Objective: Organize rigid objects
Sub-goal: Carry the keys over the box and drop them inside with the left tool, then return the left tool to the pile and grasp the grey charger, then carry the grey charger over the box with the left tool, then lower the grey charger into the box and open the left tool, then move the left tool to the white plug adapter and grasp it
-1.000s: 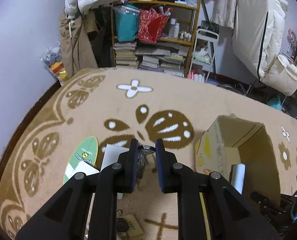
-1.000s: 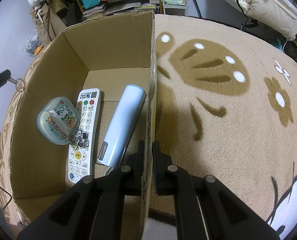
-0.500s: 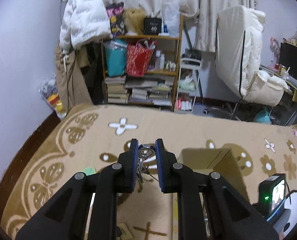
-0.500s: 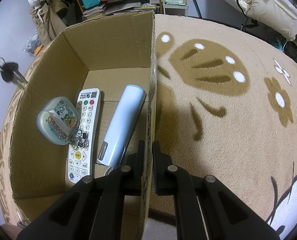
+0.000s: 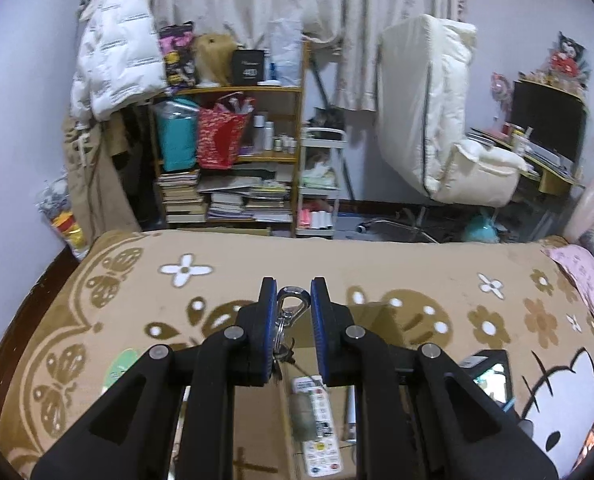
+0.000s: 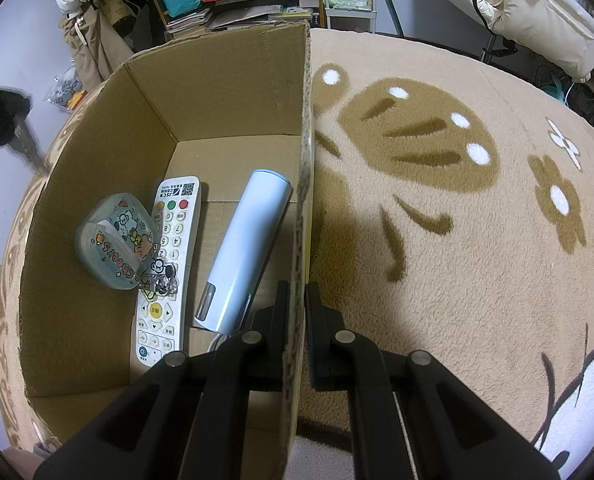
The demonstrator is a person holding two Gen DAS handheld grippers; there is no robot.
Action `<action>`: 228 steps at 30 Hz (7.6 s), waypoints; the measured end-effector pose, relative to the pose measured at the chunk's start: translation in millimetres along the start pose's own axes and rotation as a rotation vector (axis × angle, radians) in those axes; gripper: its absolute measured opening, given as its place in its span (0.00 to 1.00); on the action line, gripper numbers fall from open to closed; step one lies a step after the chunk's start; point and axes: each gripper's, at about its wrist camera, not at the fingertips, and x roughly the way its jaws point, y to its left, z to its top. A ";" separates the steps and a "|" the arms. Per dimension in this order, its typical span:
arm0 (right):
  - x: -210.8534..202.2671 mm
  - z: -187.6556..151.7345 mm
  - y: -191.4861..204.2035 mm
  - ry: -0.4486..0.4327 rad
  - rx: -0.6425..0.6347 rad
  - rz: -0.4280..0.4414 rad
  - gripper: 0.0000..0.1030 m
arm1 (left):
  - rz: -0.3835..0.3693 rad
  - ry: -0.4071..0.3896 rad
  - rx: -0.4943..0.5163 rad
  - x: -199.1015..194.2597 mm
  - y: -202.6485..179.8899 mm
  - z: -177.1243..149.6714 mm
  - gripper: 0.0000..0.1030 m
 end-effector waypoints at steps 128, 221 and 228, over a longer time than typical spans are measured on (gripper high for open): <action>-1.6 -0.1 4.0 -0.003 0.002 -0.031 0.08 | 0.066 0.178 -0.030 43.7 36.5 -32.5 0.47; 0.4 1.0 1.6 0.002 0.000 -0.009 0.08 | 0.306 0.663 -0.138 43.9 141.5 -148.8 0.97; 0.4 1.1 1.5 0.002 0.000 -0.008 0.08 | 0.265 0.735 -0.186 51.0 154.1 -169.1 0.97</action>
